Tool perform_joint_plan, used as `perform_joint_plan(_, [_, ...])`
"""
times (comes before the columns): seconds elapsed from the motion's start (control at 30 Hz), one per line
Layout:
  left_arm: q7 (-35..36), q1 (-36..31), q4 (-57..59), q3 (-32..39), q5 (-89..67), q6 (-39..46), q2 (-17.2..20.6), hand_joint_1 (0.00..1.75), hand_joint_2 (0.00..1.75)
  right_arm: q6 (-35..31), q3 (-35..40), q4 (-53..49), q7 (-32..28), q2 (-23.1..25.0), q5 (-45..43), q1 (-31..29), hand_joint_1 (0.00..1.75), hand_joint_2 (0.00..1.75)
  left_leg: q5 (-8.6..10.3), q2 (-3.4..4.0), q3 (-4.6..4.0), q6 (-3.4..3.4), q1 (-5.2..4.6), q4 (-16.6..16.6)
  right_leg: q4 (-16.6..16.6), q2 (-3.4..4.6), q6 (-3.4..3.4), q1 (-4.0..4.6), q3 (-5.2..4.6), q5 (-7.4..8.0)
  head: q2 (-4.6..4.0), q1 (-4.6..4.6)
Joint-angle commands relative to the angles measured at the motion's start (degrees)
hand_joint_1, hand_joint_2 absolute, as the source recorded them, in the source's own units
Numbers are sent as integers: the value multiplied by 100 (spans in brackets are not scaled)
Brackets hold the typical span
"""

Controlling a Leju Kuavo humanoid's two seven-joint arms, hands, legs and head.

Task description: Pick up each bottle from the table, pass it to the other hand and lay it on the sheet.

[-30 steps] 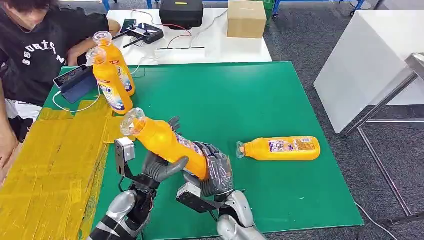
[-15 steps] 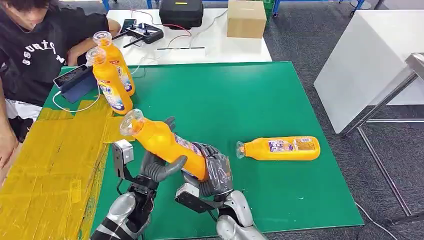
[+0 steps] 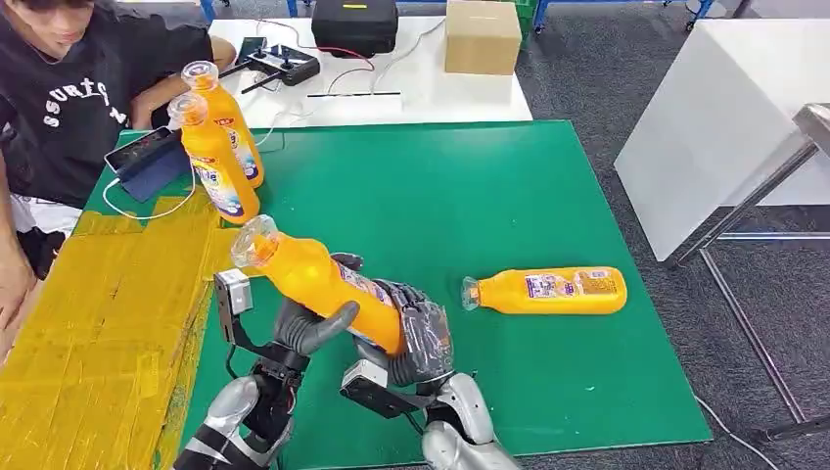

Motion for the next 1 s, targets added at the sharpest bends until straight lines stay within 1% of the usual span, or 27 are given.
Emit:
perform_joint_plan(0.03, [55,-335,325,131,177,-82,-2,175,175,54,303,463,-77,-135,34,-28,175,175,-3,-12,15,-12,9,-3,-6,-16,-7,9,21,-5,0,0])
perform_joint_plan(0.23, [25,-298,201,233,264,29,-13,175,175,14,305,473,-77,-143,9,-9,175,175,-2,-8,8,-10,8,-3,-7,-11,-5,8,14,-2,0,0])
perform_joint_plan(0.27, [16,-297,180,248,259,76,-6,175,175,17,299,467,-83,-145,-11,-3,159,175,-5,-10,17,-15,12,-2,-6,-15,-9,11,24,-7,0,0])
perform_joint_plan(0.3, [-47,-319,165,241,82,266,22,175,175,-31,263,380,-144,-152,-74,37,86,175,-4,-10,11,-12,10,-2,-6,-14,-7,10,18,-5,0,0])
perform_joint_plan(0.33, [-166,-354,160,207,-263,588,50,175,175,-69,226,271,-199,-169,-137,89,0,175,-2,-10,7,-10,8,-2,-5,-13,-6,8,13,-3,2,0])
perform_joint_plan(0.37, [-290,-401,144,185,-652,924,79,175,175,-113,169,50,-252,-207,-220,176,0,175,-5,-14,14,-15,12,-1,-5,-19,-9,12,22,-8,0,0])
perform_joint_plan(0.4, [-285,-406,121,205,-660,924,76,175,175,-88,175,-27,-252,-240,-218,192,0,175,-3,-14,7,-11,10,0,-4,-18,-7,10,15,-5,0,0])
perform_joint_plan(0.43, [-469,-464,81,199,-1328,1464,150,175,175,-71,51,-430,-363,-295,-452,334,0,175,-6,-19,14,-16,13,2,-3,-25,-10,13,23,-10,0,-2])
perform_joint_plan(0.47, [-459,-468,37,243,-1350,1462,151,175,175,-39,43,-583,-359,-351,-457,368,0,175,-4,-13,8,-14,12,2,-3,-18,-8,12,15,-6,0,0])
perform_joint_plan(0.57, [-653,-546,-58,342,-2468,2301,247,175,175,-27,-144,-1245,-471,-455,-664,572,0,175,-3,-11,-3,-11,8,5,3,-14,-6,7,4,-5,0,0])
perform_joint_plan(0.6, [-630,-569,-95,396,-3028,2635,284,175,175,69,-220,-1537,-540,-508,-830,651,0,175,-7,-11,0,-14,9,8,5,-15,-8,9,7,-8,0,-2])
perform_joint_plan(0.63, [-487,-639,-85,447,-4141,3137,392,175,175,207,-376,-1944,-611,-545,-1057,779,0,175,-6,-12,-3,-12,10,8,4,-16,-6,9,6,-7,0,2])
perform_joint_plan(0.67, [-351,-673,-102,518,-4731,3346,441,175,175,328,-464,-2222,-624,-585,-1189,856,0,175,-17,-13,12,-23,17,17,12,-21,-13,17,21,-18,2,0])
perform_joint_plan(0.7, [-335,-665,-147,606,-4773,3281,437,175,175,406,-505,-2339,-589,-604,-1182,890,0,175,-1,-11,-10,-9,6,6,4,-13,-4,5,-3,-3,0,2])
perform_joint_plan(0.73, [-62,-737,-16,697,-5989,3683,518,175,175,548,-603,-2532,-622,-602,-1326,954,0,175,-7,-12,-5,-14,10,11,9,-16,-8,9,3,-9,2,0])
perform_joint_plan(0.77, [182,-735,-96,785,-6511,3706,509,175,175,659,-676,-2677,-648,-631,-1420,979,0,175,-2,-7,-6,-9,5,4,3,-9,-5,4,0,-3,0,0])
perform_joint_plan(0.9, [179,-726,-132,863,-6535,3643,501,175,175,716,-719,-2728,-632,-636,-1413,987,0,175,-3,-3,-3,-10,8,4,1,-6,-5,7,3,-2,0,2])
perform_joint_plan(0.97, [917,-880,111,839,-8480,3692,718,175,175,784,-849,-2853,-773,-614,-1648,1047,0,175,-8,-7,7,-16,11,5,2,-12,-9,10,14,-8,0,0])
perform_joint_plan(1.0, [1432,-1048,271,838,-9735,3383,989,175,175,885,-973,-3094,-811,-670,-1849,1107,0,175,-1,-9,-1,-10,7,3,1,-12,-6,6,5,-3,0,2])
